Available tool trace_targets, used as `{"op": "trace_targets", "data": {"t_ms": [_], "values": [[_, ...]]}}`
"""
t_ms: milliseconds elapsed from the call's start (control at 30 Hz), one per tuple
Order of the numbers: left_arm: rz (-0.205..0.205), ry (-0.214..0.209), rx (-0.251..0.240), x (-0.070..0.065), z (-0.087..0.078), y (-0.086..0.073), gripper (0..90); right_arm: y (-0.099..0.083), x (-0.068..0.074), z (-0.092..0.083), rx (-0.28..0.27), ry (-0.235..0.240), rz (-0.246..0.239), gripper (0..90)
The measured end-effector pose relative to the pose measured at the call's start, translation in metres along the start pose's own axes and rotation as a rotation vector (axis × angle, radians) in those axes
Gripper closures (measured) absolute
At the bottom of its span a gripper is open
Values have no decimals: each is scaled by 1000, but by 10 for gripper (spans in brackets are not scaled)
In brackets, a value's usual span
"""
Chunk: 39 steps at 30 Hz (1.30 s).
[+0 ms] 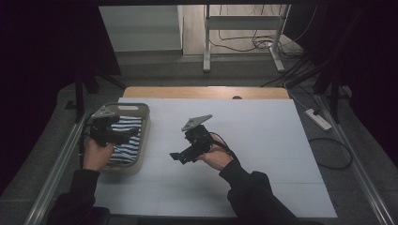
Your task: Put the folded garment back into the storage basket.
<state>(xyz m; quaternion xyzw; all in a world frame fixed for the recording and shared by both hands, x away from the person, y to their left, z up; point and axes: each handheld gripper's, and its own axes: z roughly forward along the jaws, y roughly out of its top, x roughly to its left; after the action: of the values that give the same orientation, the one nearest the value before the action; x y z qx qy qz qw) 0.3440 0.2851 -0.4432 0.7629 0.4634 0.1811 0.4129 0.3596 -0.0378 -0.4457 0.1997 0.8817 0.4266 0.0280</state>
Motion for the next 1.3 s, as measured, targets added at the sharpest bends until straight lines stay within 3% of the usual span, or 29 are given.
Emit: {"op": "trace_targets", "data": {"t_ms": [867,1033,1300], "values": [[-5,12,15,-19,-15,-6,0,-26,-8,-37,-8,-41,34,0],[-21,-7,17,-22,-17,-8,0,-29,-7,-44,-12,-44,35,0],[-14,-11,18,-28,-20,-11,0,-35,-6,-55,-22,-48,46,0]]}}
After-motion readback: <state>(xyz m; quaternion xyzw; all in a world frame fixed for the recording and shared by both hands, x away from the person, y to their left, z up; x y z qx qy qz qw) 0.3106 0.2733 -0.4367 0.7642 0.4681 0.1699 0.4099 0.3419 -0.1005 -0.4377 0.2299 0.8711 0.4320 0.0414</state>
